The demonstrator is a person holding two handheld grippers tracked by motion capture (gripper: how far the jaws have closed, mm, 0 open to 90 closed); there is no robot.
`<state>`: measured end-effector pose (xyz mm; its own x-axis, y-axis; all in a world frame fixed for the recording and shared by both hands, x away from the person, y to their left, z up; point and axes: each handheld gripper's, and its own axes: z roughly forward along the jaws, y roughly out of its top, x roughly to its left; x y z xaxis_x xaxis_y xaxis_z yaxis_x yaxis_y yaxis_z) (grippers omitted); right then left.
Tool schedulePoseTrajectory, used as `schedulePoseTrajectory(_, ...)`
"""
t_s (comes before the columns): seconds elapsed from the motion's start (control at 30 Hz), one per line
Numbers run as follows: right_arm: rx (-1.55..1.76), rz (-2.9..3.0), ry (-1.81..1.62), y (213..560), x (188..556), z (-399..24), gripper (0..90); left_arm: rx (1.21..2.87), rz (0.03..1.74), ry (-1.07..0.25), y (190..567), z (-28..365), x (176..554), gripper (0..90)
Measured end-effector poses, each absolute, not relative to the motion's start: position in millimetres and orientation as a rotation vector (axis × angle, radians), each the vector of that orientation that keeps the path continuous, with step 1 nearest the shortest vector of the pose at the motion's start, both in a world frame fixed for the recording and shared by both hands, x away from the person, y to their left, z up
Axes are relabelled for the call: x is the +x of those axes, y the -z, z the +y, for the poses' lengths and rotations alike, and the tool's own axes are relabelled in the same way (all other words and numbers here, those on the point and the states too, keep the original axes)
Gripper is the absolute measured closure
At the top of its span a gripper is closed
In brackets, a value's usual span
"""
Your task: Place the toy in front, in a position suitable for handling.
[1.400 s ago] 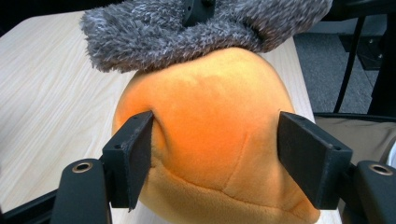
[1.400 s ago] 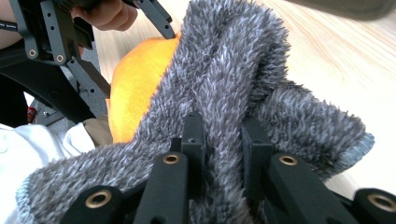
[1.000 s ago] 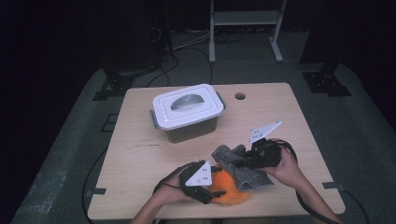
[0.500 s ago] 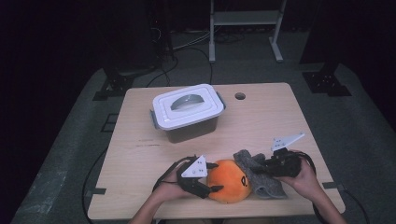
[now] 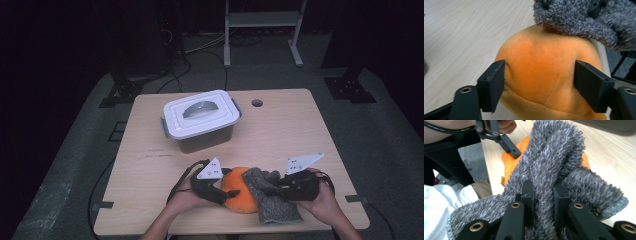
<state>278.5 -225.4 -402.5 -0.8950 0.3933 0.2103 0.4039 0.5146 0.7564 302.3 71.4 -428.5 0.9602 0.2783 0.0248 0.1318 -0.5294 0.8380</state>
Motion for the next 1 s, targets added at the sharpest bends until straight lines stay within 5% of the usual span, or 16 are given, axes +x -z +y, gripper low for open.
schedulePoseTrajectory(0.2,-0.79,-2.682,1.396,413,286,-236,74.6,2.12,0.251,-0.207,416,76,299,15.6)
schedulePoseTrajectory(0.47,-0.888,-2.681,1.365,424,286,-255,74.2,2.131,0.207,-0.177,419,74,296,32.8)
schedulePoseTrajectory(1.0,-0.721,-2.761,1.444,402,271,-220,74.3,2.114,0.346,-0.134,415,65,307,34.0)
